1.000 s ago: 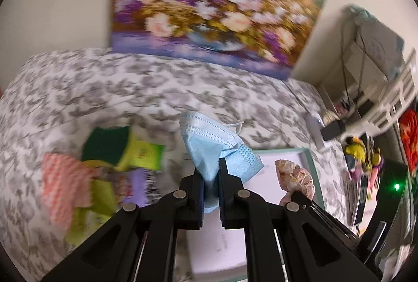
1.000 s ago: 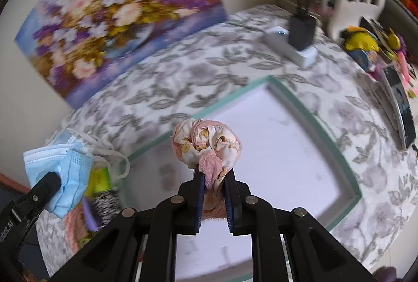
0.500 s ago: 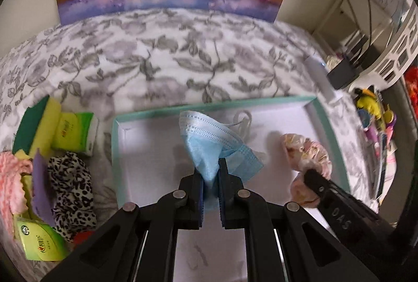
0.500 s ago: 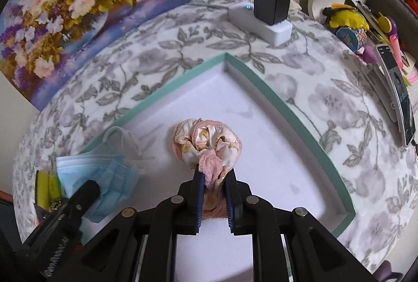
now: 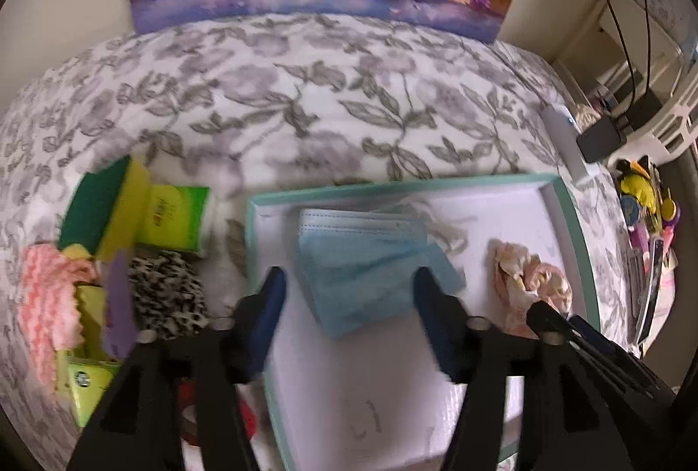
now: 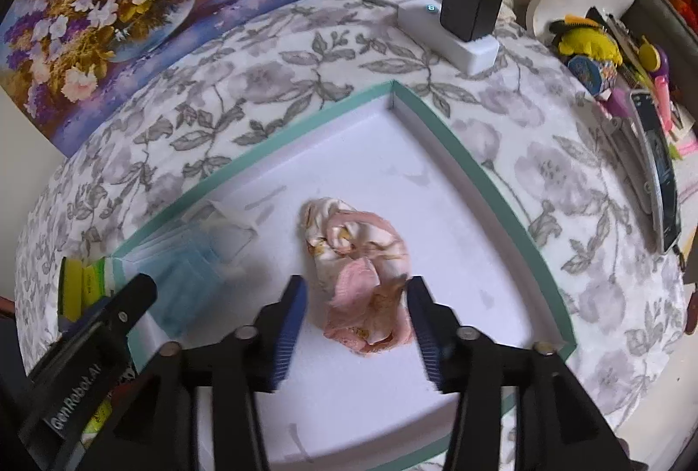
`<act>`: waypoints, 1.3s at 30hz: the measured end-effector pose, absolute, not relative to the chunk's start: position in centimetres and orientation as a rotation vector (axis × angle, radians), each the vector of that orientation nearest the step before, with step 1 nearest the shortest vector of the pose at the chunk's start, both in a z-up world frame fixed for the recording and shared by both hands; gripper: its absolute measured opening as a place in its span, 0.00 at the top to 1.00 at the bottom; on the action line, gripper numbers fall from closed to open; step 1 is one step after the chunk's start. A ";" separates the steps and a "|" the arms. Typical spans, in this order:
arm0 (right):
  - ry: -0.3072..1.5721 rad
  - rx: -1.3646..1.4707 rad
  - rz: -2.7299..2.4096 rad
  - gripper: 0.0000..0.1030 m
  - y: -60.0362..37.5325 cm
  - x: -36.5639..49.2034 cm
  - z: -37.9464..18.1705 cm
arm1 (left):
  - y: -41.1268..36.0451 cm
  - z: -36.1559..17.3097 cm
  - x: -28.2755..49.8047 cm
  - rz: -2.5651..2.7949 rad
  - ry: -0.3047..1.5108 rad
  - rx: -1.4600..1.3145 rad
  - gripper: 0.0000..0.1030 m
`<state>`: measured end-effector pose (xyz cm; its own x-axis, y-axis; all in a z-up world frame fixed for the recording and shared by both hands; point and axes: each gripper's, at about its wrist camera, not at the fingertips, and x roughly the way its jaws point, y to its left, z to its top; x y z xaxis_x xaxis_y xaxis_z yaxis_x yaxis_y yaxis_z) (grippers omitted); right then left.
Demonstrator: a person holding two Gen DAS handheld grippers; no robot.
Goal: Organize soft objects
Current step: 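Carry the mask and scrunchie into the white tray and open both tools, then grasp the pink-white striped cloth with the left tool while the right tool grasps the red tape roll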
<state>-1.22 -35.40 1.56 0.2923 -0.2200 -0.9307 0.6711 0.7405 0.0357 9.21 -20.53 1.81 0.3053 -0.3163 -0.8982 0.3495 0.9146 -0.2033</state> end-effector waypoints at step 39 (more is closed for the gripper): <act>1.092 0.351 -0.549 0.00 -27.9 -1.9 6.2 | -5.7 9.7 8.9 -0.144 1.048 -0.021 0.14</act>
